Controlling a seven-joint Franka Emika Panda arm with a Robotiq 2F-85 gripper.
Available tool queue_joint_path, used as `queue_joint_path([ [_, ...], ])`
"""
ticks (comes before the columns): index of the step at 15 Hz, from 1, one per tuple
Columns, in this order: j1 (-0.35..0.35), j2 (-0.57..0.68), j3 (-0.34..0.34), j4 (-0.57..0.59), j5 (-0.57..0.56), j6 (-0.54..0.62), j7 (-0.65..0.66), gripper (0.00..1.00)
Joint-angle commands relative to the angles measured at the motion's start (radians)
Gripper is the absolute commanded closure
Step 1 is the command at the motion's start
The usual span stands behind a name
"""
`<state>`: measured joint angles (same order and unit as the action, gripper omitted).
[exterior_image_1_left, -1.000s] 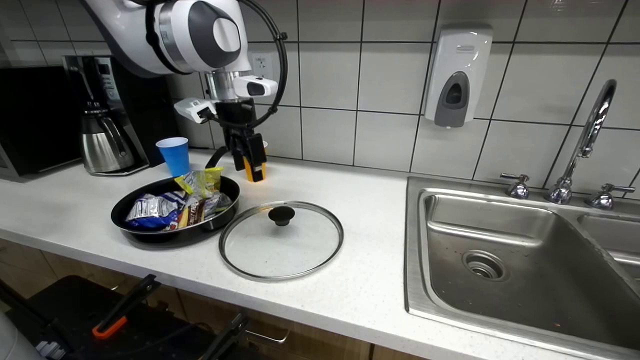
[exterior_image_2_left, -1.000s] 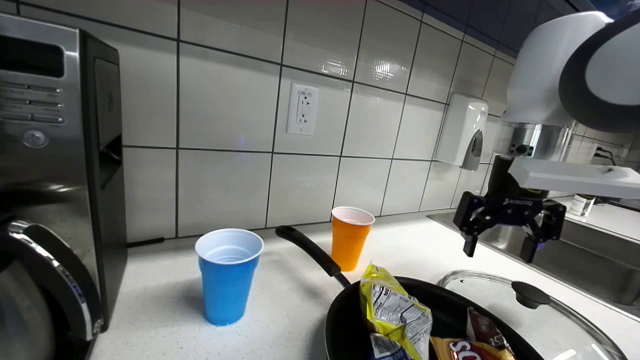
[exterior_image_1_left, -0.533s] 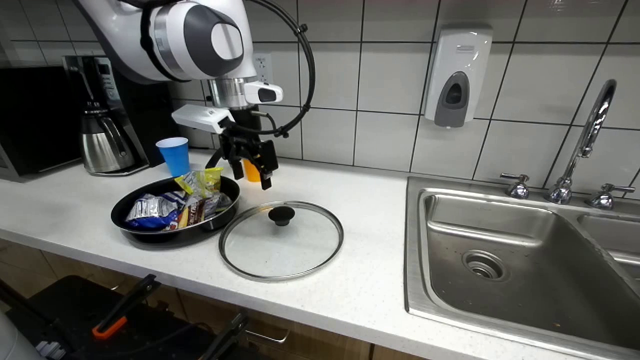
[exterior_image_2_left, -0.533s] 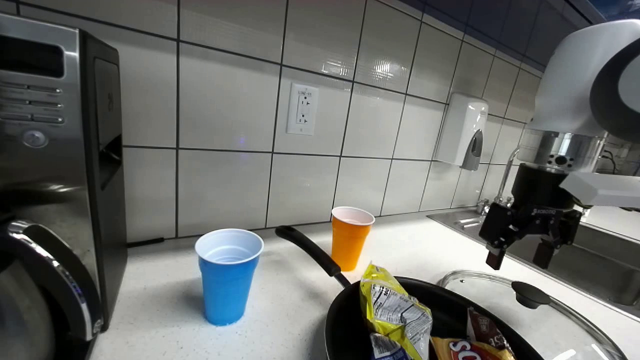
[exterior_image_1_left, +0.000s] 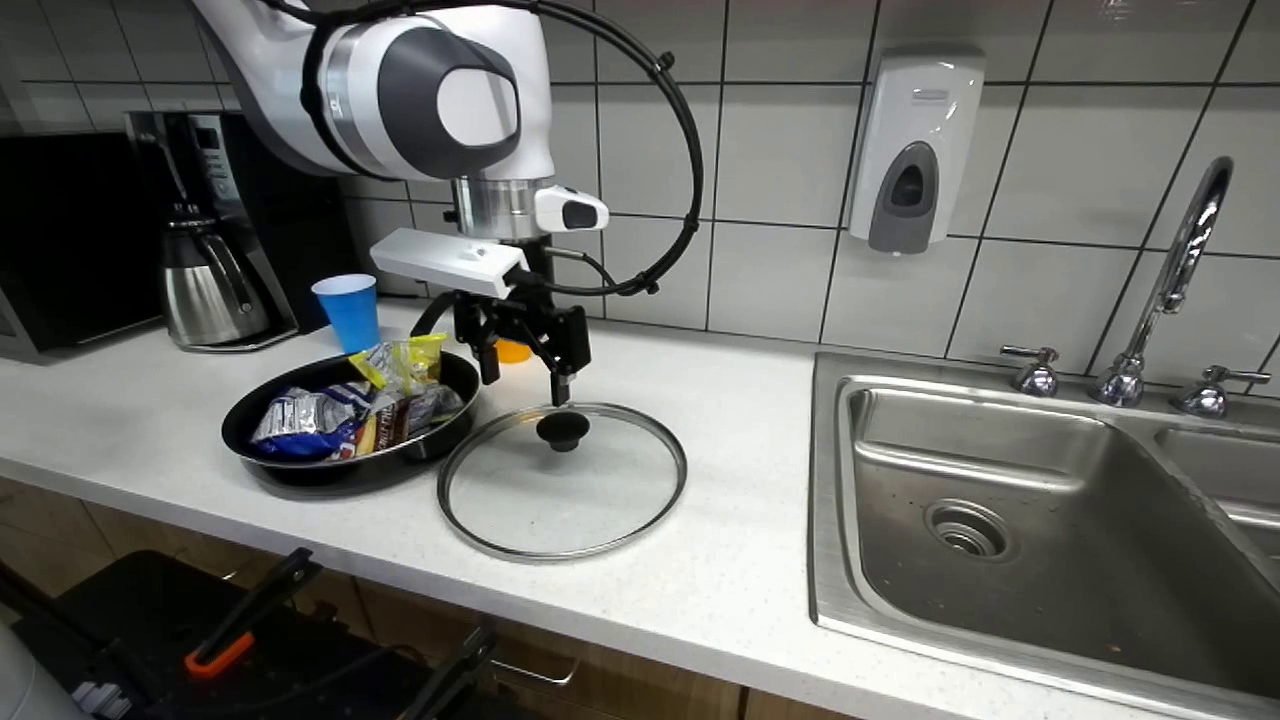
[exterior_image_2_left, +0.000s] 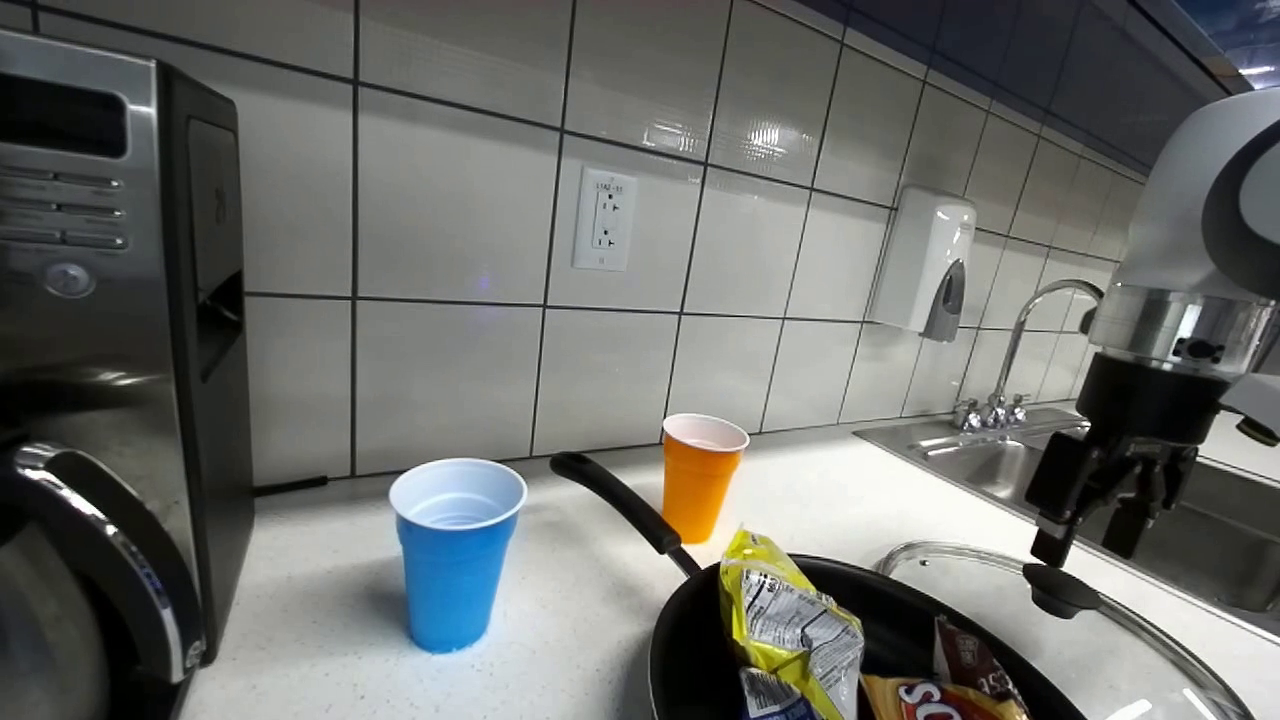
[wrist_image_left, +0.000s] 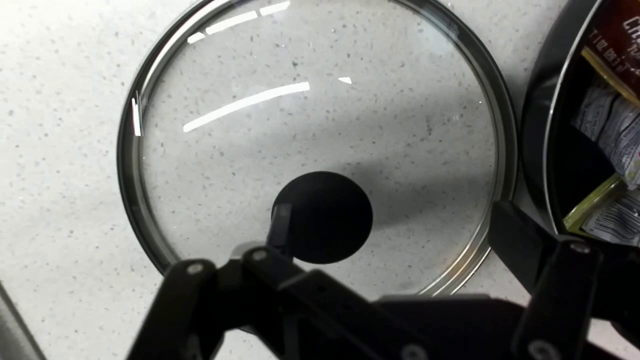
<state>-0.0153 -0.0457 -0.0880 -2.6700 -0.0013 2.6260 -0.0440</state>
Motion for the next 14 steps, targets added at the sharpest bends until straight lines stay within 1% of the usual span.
queue_joint_path([
  [1, -0.013, 0.0, 0.015, 0.001, 0.001, -0.002, 0.0, 0.0],
  [7, -0.011, 0.001, 0.019, 0.001, 0.001, -0.002, 0.001, 0.0],
  [14, -0.039, 0.025, -0.005, 0.019, -0.033, 0.003, -0.012, 0.0],
])
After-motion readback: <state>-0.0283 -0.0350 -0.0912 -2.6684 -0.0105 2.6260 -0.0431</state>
